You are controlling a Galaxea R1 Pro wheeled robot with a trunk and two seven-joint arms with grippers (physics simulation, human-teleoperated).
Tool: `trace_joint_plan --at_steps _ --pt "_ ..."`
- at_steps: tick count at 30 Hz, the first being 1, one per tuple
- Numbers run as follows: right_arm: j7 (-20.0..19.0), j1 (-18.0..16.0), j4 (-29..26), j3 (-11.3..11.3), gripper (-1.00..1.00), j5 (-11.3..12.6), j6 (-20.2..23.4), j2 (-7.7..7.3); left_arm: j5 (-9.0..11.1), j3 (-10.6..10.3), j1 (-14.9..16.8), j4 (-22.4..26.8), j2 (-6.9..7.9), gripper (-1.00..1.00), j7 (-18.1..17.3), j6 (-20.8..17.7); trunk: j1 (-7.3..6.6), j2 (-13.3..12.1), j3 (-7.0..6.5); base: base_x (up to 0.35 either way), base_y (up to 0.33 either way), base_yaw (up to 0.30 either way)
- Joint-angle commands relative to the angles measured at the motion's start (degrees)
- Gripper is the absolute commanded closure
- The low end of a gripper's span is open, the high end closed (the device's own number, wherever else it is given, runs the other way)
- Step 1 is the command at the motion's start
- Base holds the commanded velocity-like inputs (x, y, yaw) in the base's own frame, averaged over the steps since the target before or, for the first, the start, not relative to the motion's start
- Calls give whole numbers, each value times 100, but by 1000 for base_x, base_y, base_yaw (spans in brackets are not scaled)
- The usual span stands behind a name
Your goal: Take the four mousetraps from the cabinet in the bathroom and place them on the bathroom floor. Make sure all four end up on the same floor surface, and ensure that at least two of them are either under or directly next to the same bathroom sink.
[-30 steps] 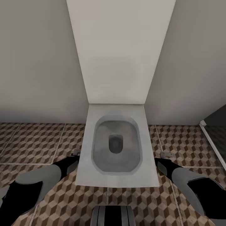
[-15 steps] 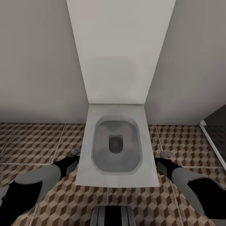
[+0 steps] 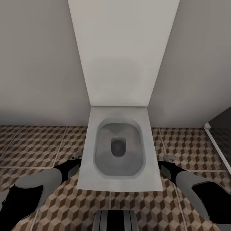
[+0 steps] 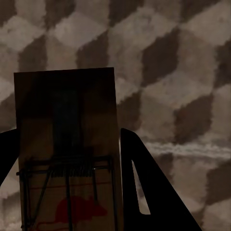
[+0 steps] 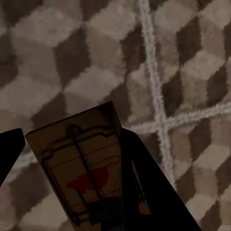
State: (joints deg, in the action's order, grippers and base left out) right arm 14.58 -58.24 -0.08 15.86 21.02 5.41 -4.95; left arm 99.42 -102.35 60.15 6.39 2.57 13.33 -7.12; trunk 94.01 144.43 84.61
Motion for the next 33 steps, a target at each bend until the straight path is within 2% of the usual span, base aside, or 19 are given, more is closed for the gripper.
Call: trace_joint_plan --at_steps 1,10,25,33 --pt "6 -3 -5 49 100 33 28 -1 -2 -27 6 25 7 100 45 -17 -1 2 4 0 0 0" --pt "-66 -3 -13 57 100 26 23 0 -2 -31 6 29 7 100 44 -17 -1 2 7 0 0 0" --pt "-61 -3 -1 53 100 50 19 -6 -2 -27 6 29 7 100 47 -17 -1 2 132 0 0 0" --pt "-61 -3 0 56 100 52 13 -6 -2 -22 6 23 7 100 46 -17 -1 2 157 0 0 -57"
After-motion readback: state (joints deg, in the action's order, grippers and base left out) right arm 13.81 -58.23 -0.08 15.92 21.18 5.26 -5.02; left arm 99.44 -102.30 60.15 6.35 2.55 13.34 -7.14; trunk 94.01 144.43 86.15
